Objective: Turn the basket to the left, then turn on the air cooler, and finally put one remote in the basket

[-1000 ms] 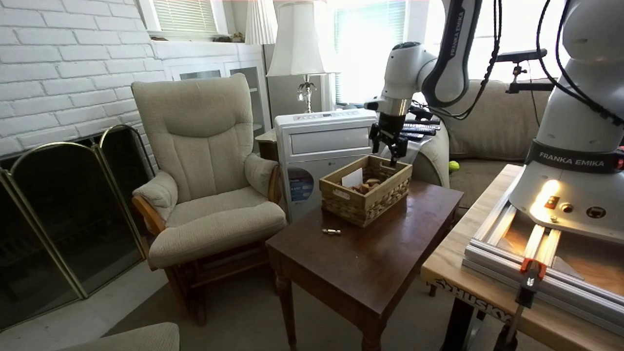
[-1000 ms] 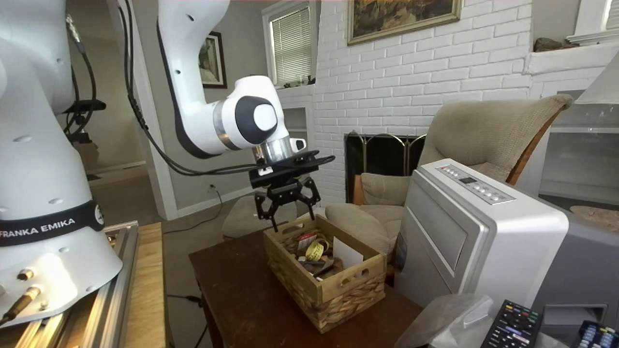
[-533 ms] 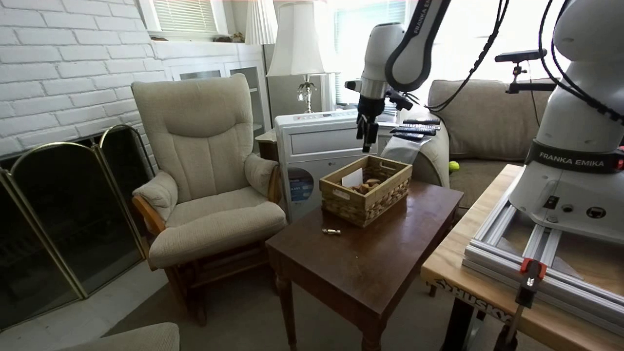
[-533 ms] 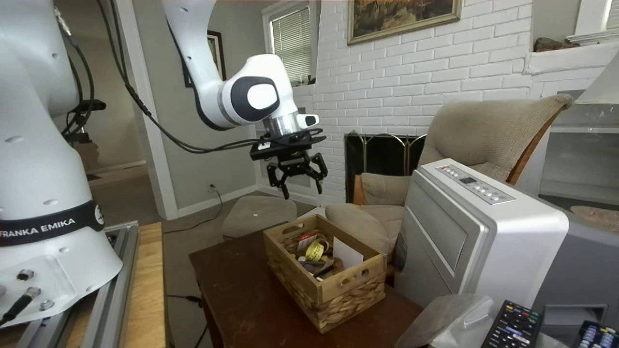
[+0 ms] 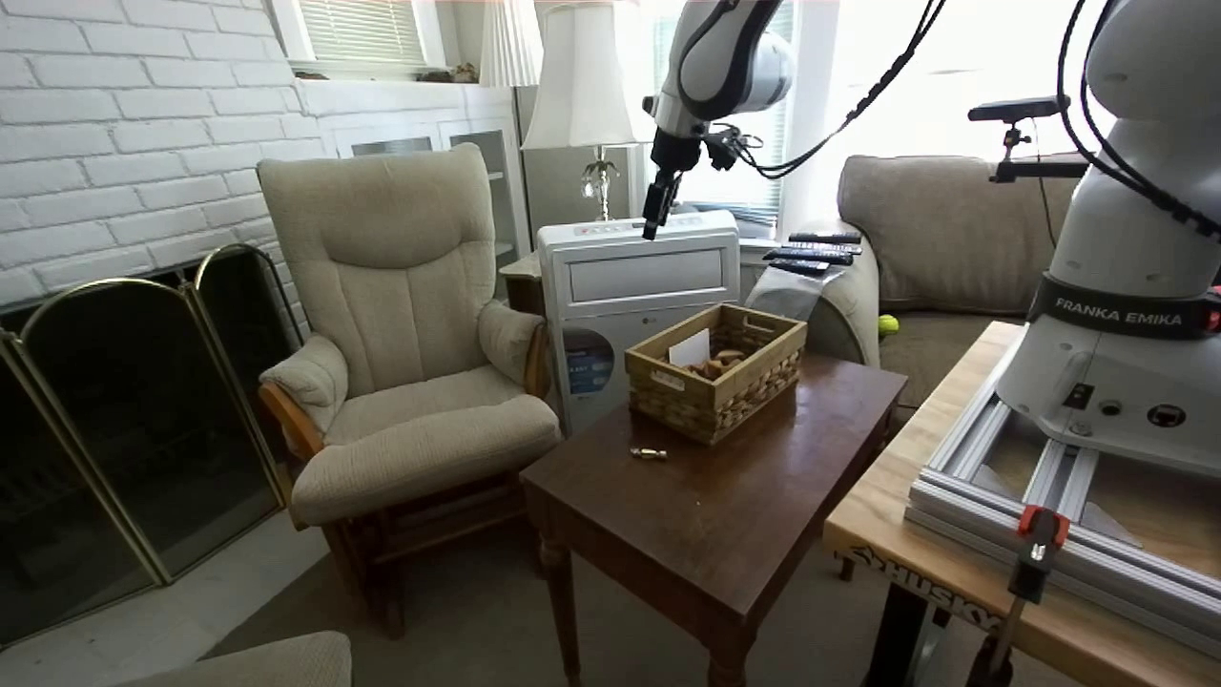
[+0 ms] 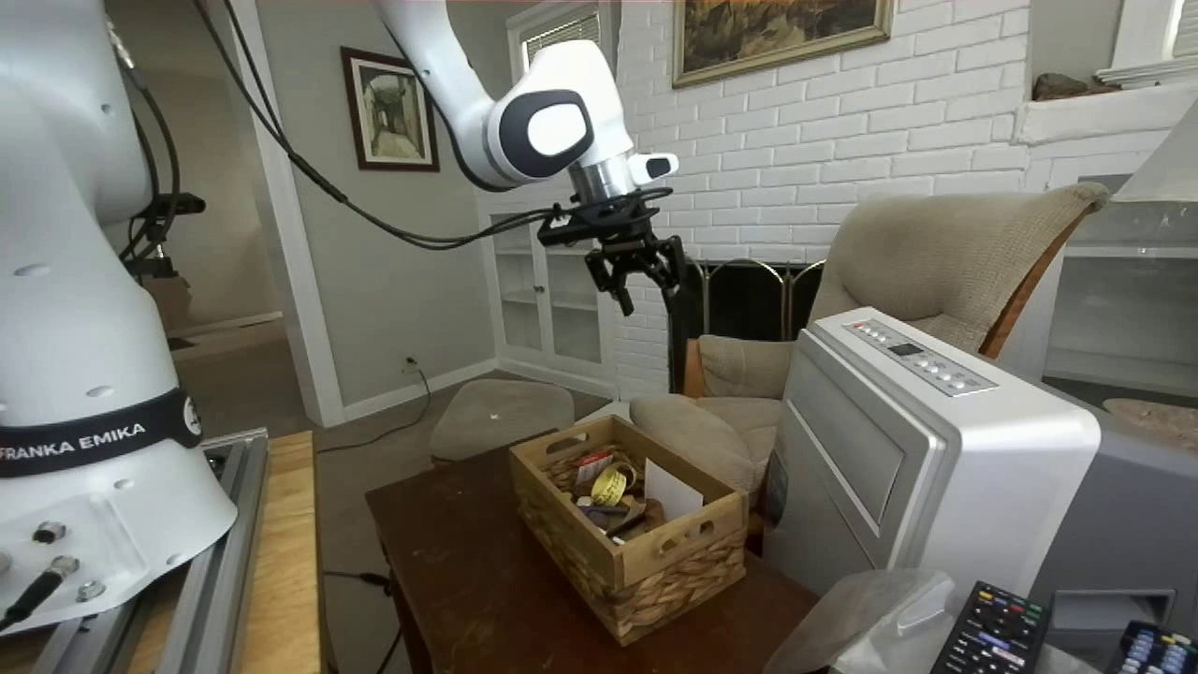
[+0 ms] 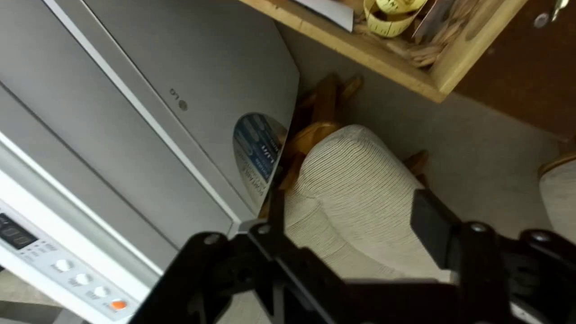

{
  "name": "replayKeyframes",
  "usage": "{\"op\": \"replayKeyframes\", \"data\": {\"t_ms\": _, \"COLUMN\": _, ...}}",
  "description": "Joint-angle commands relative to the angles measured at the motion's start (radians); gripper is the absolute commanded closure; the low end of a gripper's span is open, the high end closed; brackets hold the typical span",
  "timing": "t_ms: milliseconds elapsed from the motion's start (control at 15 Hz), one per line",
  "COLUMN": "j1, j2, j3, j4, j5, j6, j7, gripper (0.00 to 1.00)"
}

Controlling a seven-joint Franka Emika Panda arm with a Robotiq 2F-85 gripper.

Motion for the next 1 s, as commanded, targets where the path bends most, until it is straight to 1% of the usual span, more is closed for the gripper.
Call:
{"op": "replayKeyframes", "data": {"t_ms": 0, "j1": 0.064, "j2": 0.04, "j3": -0.095, "j4": 0.095, "j5": -0.001, "j6": -0.003, "j7": 0.165, "gripper": 0.56}}
{"op": "replayKeyframes", "data": {"t_ms": 133, "j1": 0.098, "j2": 0.059, "j3": -0.149, "j4": 0.132, "j5": -0.023, "j6": 0.01, "j7": 0.278, "gripper": 0.7}}
{"op": "replayKeyframes", "data": {"t_ms": 200, "j1": 0.1, "j2": 0.072, "j3": -0.158, "j4": 0.154, "j5": -0.041, "j6": 0.015, "j7": 0.344, "gripper": 0.76}}
{"op": "replayKeyframes", "data": {"t_ms": 400, "j1": 0.153, "j2": 0.12, "j3": -0.22, "j4": 0.213, "j5": -0.043, "j6": 0.056, "j7": 0.511, "gripper": 0.98}}
{"op": "replayKeyframes", "data": {"t_ms": 600, "j1": 0.25, "j2": 0.181, "j3": -0.33, "j4": 0.276, "j5": -0.083, "j6": 0.118, "j7": 0.678, "gripper": 1.0}}
{"op": "replayKeyframes", "data": {"t_ms": 667, "j1": 0.294, "j2": 0.203, "j3": -0.382, "j4": 0.299, "j5": -0.111, "j6": 0.127, "j7": 0.724, "gripper": 1.0}}
{"op": "replayKeyframes", "data": {"t_ms": 733, "j1": 0.333, "j2": 0.229, "j3": -0.428, "j4": 0.329, "j5": -0.128, "j6": 0.126, "j7": 0.762, "gripper": 1.0}}
{"op": "replayKeyframes", "data": {"t_ms": 933, "j1": 0.416, "j2": 0.297, "j3": -0.517, "j4": 0.409, "j5": -0.132, "j6": 0.102, "j7": 0.835, "gripper": 1.0}}
